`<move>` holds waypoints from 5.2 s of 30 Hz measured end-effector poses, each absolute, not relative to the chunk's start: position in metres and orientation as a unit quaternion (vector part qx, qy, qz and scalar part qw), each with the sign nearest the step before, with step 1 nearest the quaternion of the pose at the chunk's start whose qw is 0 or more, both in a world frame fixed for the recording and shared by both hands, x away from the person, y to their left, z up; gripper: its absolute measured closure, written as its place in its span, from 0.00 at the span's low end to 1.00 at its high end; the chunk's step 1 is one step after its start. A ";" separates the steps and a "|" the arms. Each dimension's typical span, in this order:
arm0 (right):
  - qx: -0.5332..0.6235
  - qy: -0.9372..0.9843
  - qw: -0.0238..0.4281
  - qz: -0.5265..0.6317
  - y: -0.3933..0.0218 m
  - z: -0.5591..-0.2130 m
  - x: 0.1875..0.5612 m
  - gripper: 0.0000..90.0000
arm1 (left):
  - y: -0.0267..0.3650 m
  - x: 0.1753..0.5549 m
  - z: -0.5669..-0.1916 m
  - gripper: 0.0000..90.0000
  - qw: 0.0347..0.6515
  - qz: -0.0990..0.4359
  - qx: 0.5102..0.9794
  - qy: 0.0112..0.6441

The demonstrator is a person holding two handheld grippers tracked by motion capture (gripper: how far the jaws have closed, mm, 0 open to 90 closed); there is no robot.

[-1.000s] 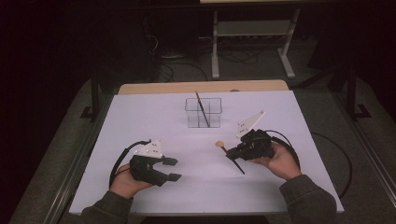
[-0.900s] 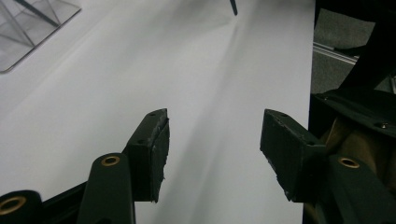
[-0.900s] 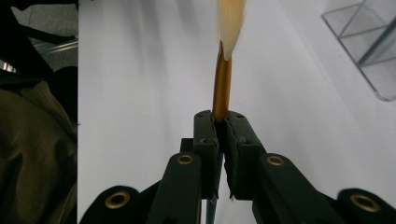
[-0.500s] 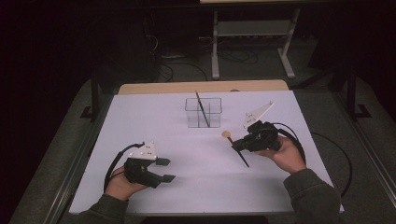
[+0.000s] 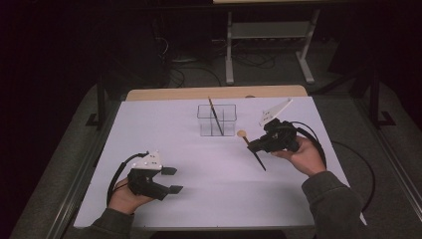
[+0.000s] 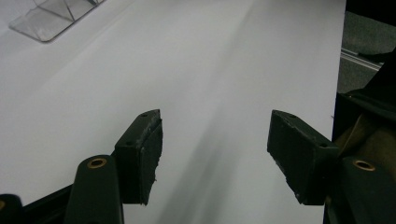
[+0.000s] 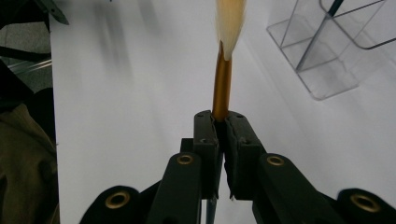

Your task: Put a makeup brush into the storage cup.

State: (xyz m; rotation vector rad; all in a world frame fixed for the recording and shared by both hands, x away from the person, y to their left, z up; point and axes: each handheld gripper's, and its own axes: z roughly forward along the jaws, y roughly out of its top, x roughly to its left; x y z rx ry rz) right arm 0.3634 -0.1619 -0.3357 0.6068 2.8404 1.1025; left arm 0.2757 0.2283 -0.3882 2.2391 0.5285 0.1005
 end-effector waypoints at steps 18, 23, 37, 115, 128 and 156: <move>0.205 0.910 0.032 0.359 -0.148 -0.310 0.390 0.93 | 0.235 0.279 -0.391 0.37 0.399 0.051 0.890 0.217; 0.209 0.908 0.034 0.363 -0.144 -0.304 0.396 0.93 | 0.237 0.278 -0.390 0.37 0.403 0.051 0.887 0.221; 0.213 0.901 0.049 0.375 -0.134 -0.288 0.419 0.93 | 0.241 0.278 -0.389 0.36 0.412 0.051 0.882 0.224; 0.278 0.884 0.095 0.363 -0.071 -0.274 0.515 0.93 | 0.252 0.279 -0.389 0.33 0.420 0.056 0.874 0.237; 0.284 0.883 0.084 0.365 -0.070 -0.285 0.514 0.92 | 0.254 0.280 -0.389 0.33 0.419 0.056 0.874 0.238; 0.294 0.883 0.071 0.360 -0.079 -0.307 0.512 0.92 | 0.253 0.280 -0.389 0.32 0.413 0.059 0.878 0.236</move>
